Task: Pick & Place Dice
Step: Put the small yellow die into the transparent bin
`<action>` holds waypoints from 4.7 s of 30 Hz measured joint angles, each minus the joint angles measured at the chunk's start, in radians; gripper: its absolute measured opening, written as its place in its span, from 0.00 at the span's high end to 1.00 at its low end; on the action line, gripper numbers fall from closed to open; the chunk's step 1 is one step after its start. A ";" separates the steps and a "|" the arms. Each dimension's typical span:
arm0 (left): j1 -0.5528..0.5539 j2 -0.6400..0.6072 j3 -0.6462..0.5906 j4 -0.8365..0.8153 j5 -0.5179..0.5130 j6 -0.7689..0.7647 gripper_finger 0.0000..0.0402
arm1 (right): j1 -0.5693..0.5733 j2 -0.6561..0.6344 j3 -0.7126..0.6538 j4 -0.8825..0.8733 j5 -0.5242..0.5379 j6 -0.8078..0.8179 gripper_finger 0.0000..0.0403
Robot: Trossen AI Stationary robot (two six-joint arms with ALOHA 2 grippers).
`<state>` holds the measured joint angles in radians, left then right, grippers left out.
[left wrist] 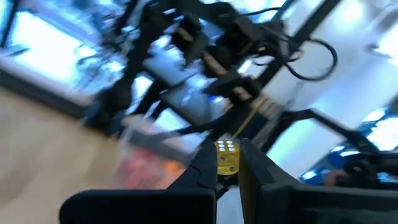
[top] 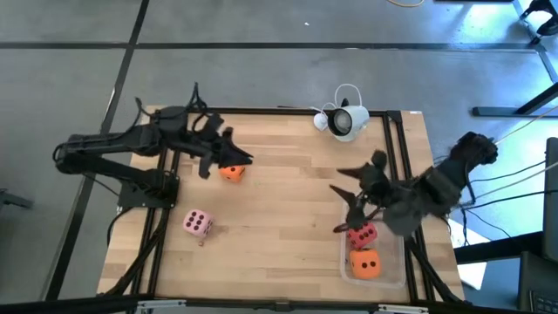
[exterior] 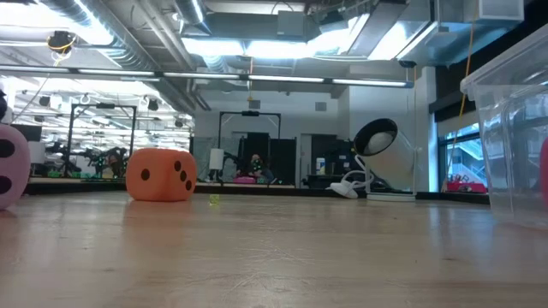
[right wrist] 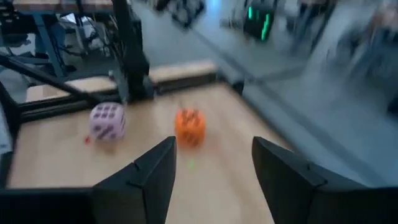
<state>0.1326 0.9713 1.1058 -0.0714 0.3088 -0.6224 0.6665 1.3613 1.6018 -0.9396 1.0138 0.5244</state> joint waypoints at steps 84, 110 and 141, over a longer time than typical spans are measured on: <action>0.022 0.313 0.000 0.621 0.087 -0.337 0.98 | -0.294 0.169 0.012 0.702 -0.299 -0.971 0.64; 0.047 0.314 -0.001 0.628 0.098 -0.358 0.85 | -0.304 0.169 0.013 0.697 -0.244 -0.977 0.88; 0.176 0.269 0.001 0.662 0.400 -0.335 0.63 | -0.206 0.165 0.201 0.302 -0.060 -0.507 0.88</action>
<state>0.3085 1.2406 1.1065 0.5908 0.7087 -0.9573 0.4607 1.5261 1.8033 -0.6377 0.9542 0.0171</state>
